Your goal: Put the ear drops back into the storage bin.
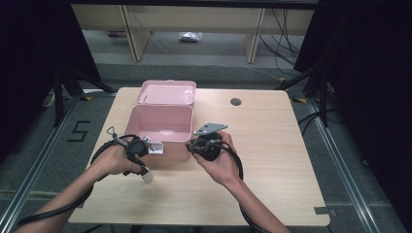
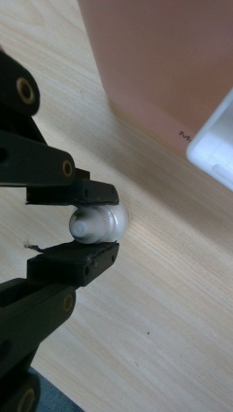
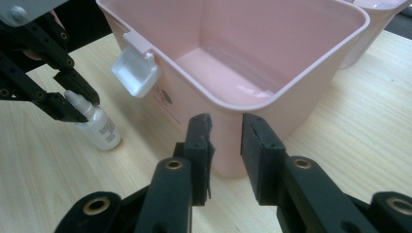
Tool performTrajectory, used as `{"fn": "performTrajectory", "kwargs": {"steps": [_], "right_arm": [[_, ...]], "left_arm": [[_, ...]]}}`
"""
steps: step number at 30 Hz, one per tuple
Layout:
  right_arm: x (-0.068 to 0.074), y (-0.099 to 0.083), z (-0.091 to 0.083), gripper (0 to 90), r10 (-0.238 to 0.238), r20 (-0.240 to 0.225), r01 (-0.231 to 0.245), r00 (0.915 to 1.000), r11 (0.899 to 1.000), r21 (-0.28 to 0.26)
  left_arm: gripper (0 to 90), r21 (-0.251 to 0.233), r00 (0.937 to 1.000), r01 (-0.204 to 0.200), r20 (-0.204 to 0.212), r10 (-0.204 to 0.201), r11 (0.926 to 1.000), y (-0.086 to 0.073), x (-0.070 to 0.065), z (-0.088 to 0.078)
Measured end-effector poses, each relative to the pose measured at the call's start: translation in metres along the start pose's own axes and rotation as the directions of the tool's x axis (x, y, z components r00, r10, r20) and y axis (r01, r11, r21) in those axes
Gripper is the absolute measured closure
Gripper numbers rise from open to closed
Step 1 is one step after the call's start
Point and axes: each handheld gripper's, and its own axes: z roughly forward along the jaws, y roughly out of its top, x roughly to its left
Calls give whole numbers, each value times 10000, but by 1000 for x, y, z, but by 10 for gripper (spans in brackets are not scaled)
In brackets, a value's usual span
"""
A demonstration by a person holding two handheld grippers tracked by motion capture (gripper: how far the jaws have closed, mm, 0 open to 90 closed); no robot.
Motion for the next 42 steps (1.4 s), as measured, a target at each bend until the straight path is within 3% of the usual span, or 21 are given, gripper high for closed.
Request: {"fn": "performTrajectory", "kwargs": {"steps": [4, 9, 17, 28, 30, 31, 42], "right_arm": [[4, 1, 1, 749, 169, -170, -168, 9997, 9999, 36], [9, 2, 6, 770, -36, -234, 36, 9997, 10000, -9], [16, 4, 10, 775, -132, -315, 132, 9994, 9999, 6], [22, 5, 15, 776, 64, -545, -69, 9985, 9999, -91], [22, 5, 15, 776, -131, -522, 131, 9985, 9999, 1], [23, 5, 15, 776, -51, -562, 52, 9984, 10000, 20], [26, 5, 17, 780, -78, -593, 78, 9982, 10000, 11]], "left_arm": [[713, -238, 10000, 38, -41, -39, 9997, -2, 1, -7], [713, -415, 9993, 350, -94, -354, 9985, -7, 2, -18], [713, -688, 9985, 503, -169, -516, 9964, -13, 5, -29], [713, -1022, 9975, 633, -254, -662, 9928, -15, 7, -47], [713, -1007, 9981, 442, -384, -483, 9939, -15, 9, -51], [713, -1126, 9972, 606, -368, -651, 9918, -16, 8, -51], [714, -1352, 9964, 607, -509, -681, 9890, -19, 12, -60]]}}
